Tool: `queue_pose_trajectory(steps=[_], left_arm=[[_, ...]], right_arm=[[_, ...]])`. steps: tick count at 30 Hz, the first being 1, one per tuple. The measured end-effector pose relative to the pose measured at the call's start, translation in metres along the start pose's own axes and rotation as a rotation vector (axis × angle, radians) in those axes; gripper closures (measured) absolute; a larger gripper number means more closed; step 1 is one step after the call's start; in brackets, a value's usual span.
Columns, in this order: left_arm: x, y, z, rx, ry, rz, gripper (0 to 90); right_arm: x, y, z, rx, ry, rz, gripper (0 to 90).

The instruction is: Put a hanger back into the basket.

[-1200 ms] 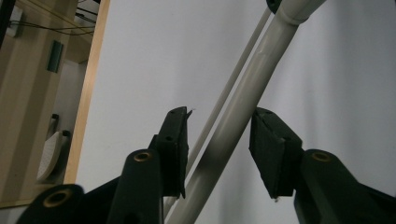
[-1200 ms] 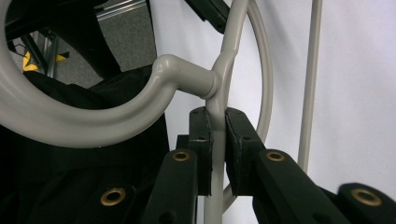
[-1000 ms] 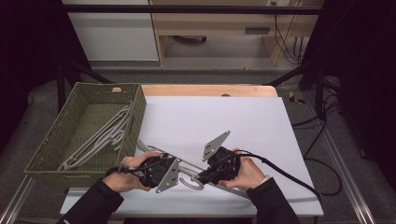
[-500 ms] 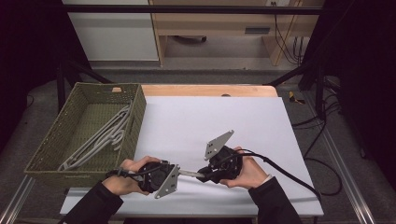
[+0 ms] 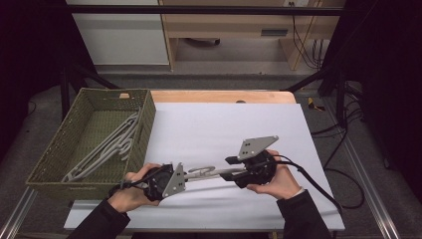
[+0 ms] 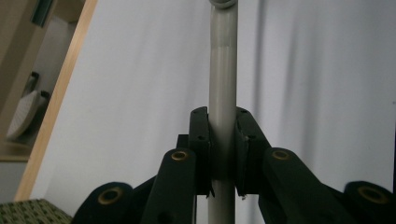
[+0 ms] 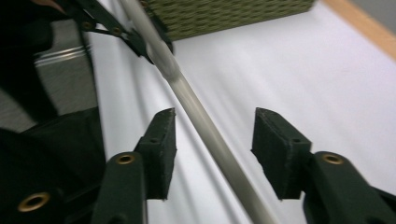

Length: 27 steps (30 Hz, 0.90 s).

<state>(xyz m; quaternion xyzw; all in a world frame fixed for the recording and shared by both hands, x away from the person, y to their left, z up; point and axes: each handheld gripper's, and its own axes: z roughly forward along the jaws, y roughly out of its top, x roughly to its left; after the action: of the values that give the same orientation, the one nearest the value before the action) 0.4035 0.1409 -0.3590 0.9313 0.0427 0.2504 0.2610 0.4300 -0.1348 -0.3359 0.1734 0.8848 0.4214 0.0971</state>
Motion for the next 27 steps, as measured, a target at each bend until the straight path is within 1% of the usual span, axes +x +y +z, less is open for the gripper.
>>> queue_pose_trajectory(steps=[1, 2, 3, 4, 5, 6, 7, 8, 9, 10, 11, 12, 13, 14, 15, 16, 18, 20, 21, 22, 23, 25, 27], left_arm=[[0.001, 0.000, 0.000, -0.013, 0.007, -0.035, 79.7], [0.003, 0.000, -0.001, -0.013, 0.015, -0.068, 79.7], [0.004, 0.000, -0.002, -0.018, 0.018, -0.091, 79.7], [0.004, 0.000, -0.002, -0.018, 0.018, -0.091, 79.7], [0.007, 0.001, -0.003, -0.025, 0.033, -0.143, 79.7], [0.009, 0.001, -0.003, -0.025, 0.035, -0.154, 79.7], [0.010, 0.001, -0.004, -0.027, 0.045, -0.169, 79.7], [0.010, 0.001, -0.004, -0.027, 0.045, -0.169, 79.7], [0.013, 0.000, -0.004, -0.031, 0.057, -0.205, 79.7], [0.013, 0.000, -0.004, -0.031, 0.057, -0.205, 79.7], [0.016, 0.000, -0.005, -0.033, 0.064, -0.229, 79.7], [0.019, 0.000, -0.007, -0.037, 0.067, -0.248, 79.7], [0.020, 0.001, -0.009, -0.040, 0.074, -0.258, 79.7], [0.020, 0.001, -0.009, -0.040, 0.074, -0.258, 79.7], [0.025, 0.001, -0.013, -0.052, 0.086, -0.279, 79.7], [0.027, 0.002, -0.016, -0.058, 0.091, -0.288, 79.7], [0.031, 0.004, -0.024, -0.073, 0.099, -0.297, 79.7], [0.035, 0.007, -0.033, -0.093, 0.116, -0.305, 79.7], [0.038, 0.009, -0.037, -0.098, 0.122, -0.306, 79.8], [0.038, 0.009, -0.037, -0.098, 0.122, -0.306, 79.7], [0.042, 0.011, -0.045, -0.114, 0.133, -0.317, 79.7], [0.048, 0.012, -0.054, -0.124, 0.144, -0.328, 79.7], [0.054, 0.013, -0.063, -0.125, 0.156, -0.335, 79.8]], right_arm=[[-0.002, -0.003, -0.003, -0.017, -0.015, 0.012, 44.3], [-0.004, -0.006, -0.005, -0.030, -0.028, 0.026, 42.5], [-0.006, -0.011, -0.008, -0.047, -0.050, 0.032, 39.8], [-0.007, -0.014, -0.010, -0.058, -0.068, 0.038, 38.0], [-0.008, -0.017, -0.012, -0.074, -0.087, 0.046, 36.8], [-0.011, -0.022, -0.015, -0.099, -0.110, 0.067, 34.2], [-0.012, -0.025, -0.017, -0.114, -0.128, 0.077, 31.6], [-0.012, -0.025, -0.017, -0.114, -0.128, 0.077, 31.6], [-0.015, -0.033, -0.022, -0.157, -0.176, 0.111, 26.9], [-0.015, -0.033, -0.022, -0.157, -0.176, 0.111, 26.9], [-0.017, -0.041, -0.026, -0.184, -0.223, 0.140, 21.5], [-0.018, -0.044, -0.027, -0.187, -0.238, 0.151, 19.3], [-0.019, -0.049, -0.028, -0.190, -0.260, 0.167, 17.5], [-0.020, -0.053, -0.029, -0.196, -0.278, 0.174, 16.7], [-0.020, -0.056, -0.029, -0.201, -0.292, 0.181, 15.9], [-0.021, -0.061, -0.030, -0.211, -0.300, 0.201, 14.7], [-0.022, -0.069, -0.032, -0.229, -0.312, 0.229, 13.8], [-0.023, -0.076, -0.032, -0.237, -0.312, 0.252, 12.2], [-0.024, -0.079, -0.032, -0.235, -0.319, 0.266, 10.8], [-0.024, -0.079, -0.032, -0.235, -0.319, 0.266, 10.8], [-0.024, -0.085, -0.032, -0.226, -0.330, 0.283, 10.1], [-0.025, -0.089, -0.032, -0.227, -0.341, 0.291, 9.1], [-0.026, -0.092, -0.031, -0.216, -0.355, 0.301, 7.3]])
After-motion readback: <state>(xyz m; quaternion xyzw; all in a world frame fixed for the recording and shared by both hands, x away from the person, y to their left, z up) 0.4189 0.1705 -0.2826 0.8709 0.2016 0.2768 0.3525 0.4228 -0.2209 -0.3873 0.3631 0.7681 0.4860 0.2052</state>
